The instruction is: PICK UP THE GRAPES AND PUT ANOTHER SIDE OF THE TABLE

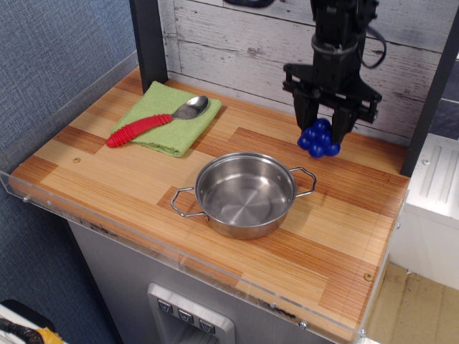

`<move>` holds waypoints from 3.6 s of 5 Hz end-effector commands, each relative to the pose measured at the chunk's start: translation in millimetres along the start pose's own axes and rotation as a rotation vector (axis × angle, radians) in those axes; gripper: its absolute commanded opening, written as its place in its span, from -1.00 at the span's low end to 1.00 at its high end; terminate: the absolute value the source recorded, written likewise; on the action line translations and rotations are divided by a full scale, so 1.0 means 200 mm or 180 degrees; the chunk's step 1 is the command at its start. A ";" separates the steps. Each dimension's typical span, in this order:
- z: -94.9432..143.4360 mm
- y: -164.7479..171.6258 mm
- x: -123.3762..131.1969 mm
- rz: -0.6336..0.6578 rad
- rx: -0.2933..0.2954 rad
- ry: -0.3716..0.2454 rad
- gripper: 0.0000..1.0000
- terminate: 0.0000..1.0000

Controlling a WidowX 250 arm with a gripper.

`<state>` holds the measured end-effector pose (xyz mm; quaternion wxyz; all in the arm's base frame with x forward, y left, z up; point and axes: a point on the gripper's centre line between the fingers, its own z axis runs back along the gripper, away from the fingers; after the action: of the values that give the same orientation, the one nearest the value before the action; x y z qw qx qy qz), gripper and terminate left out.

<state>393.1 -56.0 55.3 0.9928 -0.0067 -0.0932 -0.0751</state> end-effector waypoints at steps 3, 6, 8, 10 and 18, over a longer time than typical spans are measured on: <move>0.38 0.29 -0.31 0.1138 0.0312 -0.0349 -1.00 -1.00; 0.33 0.46 -0.63 0.1845 0.0433 -0.0099 -1.00 -1.00; 0.26 0.57 -0.74 0.2061 0.0502 -0.0164 -1.00 -1.00; 0.19 0.65 -0.81 0.2245 0.0497 -0.0117 -1.00 -1.00; 0.30 0.65 -0.74 0.2212 0.0804 0.0175 1.00 -1.00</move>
<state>261.5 104.1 78.8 0.9565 0.0811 -0.0557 0.2746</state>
